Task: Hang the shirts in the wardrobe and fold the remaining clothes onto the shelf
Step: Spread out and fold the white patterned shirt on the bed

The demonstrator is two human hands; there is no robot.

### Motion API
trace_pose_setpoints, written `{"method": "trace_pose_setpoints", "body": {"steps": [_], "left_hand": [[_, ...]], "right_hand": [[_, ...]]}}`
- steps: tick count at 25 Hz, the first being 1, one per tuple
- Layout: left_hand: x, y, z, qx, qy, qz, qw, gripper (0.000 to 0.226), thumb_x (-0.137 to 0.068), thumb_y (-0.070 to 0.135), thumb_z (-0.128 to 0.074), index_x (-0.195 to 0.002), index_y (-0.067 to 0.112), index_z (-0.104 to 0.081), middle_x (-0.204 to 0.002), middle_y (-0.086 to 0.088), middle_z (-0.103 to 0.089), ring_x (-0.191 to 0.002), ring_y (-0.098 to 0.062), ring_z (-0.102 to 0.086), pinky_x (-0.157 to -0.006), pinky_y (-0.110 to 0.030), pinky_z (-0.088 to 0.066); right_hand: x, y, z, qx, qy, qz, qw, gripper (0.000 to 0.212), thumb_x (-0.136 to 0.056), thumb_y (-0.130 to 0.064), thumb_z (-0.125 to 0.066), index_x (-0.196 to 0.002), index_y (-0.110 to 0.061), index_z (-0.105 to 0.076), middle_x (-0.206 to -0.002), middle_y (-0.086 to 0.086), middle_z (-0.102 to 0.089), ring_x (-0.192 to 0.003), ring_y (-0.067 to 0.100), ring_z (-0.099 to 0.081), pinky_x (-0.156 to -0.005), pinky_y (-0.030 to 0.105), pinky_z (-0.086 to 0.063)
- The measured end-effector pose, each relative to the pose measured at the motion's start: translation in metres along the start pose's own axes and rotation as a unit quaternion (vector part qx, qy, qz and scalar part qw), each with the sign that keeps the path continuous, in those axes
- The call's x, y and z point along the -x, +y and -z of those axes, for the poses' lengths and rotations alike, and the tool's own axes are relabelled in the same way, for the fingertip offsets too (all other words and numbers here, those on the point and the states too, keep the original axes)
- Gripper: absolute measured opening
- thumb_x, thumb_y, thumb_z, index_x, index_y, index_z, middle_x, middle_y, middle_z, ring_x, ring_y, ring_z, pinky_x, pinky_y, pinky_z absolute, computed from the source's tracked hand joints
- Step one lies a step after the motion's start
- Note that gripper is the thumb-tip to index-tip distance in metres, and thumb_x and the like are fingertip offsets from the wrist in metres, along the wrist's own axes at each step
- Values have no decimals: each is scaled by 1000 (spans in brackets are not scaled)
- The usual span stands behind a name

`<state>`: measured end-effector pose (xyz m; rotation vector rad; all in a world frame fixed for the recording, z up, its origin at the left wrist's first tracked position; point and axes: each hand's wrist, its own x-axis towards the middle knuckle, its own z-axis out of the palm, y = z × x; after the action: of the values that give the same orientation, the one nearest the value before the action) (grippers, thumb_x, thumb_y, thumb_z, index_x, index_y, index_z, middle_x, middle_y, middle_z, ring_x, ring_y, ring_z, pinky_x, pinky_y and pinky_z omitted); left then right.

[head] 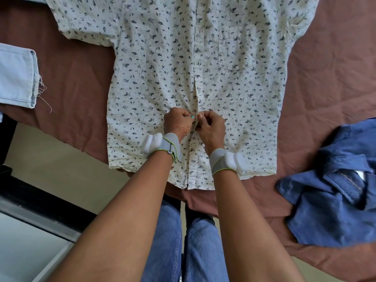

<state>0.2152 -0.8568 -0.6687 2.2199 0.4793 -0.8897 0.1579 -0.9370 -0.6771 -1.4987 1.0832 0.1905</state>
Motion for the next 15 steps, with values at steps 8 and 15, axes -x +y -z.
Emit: {"method": "trace_pose_setpoints", "body": {"steps": [8,15], "left_hand": [[4,5,1,6,14,-39,999,13,-84,14,-66,-81,6,-76,-77,-14,-73,-73,-29,-69,-70,-34,-60],[4,6,2,-24,39,-81,996,10,-78,14,-73,-83,7,-77,-77,-12,-73,-74,-26,-68,-71,-34,-58]], "right_hand": [[2,1,7,-54,-27,3,998,17,-83,11,-61,-93,-1,-68,-74,7,-66,-65,17,-63,-72,35,-59],[-2,-2,10,-11,-49,26,998,25,-76,13,-65,-90,-8,-67,-76,9,-66,-71,22,-65,-75,44,-60]]}}
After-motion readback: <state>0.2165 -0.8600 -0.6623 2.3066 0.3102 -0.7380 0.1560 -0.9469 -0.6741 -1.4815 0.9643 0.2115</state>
